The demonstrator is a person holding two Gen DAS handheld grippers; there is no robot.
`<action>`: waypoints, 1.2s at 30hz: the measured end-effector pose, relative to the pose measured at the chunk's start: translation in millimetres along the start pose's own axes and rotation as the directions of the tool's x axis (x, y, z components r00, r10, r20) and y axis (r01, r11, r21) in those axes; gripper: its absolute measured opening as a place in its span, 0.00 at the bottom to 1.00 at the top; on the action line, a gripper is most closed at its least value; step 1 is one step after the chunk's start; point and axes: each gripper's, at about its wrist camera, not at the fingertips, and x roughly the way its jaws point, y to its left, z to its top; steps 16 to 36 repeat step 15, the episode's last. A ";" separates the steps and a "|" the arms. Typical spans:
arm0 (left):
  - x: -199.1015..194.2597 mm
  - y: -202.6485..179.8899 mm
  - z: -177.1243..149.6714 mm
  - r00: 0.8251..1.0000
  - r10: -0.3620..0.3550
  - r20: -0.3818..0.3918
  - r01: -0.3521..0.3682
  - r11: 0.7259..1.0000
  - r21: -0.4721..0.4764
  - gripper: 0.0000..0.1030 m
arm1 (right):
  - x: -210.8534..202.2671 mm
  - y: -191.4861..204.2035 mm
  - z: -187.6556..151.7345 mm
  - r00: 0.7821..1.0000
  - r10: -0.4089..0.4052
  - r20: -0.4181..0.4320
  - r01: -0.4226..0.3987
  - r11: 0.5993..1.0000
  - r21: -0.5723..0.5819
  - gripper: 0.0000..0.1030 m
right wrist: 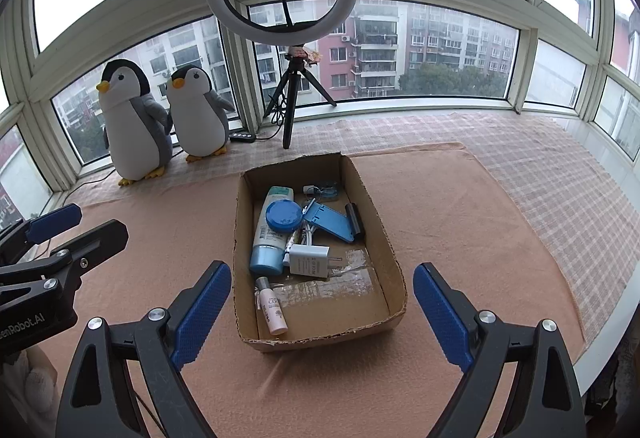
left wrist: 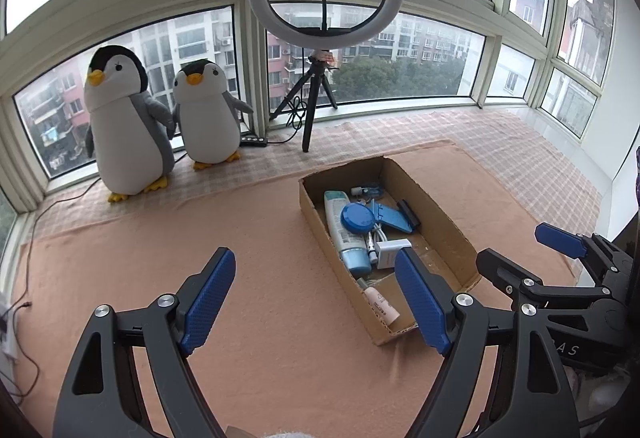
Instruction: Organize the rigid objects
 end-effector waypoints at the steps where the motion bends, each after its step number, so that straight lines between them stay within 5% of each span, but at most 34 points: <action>1: 0.2 -0.5 -0.1 1.000 -0.001 0.000 0.001 1.000 0.000 0.80 | 0.2 0.0 -0.1 1.000 0.000 -0.001 0.000 1.000 0.000 0.88; 36: -0.7 -0.2 -0.2 1.000 -0.004 0.008 0.004 1.000 -0.008 0.78 | 2.4 0.5 -3.1 1.000 0.001 -0.007 -0.001 1.000 -0.006 0.88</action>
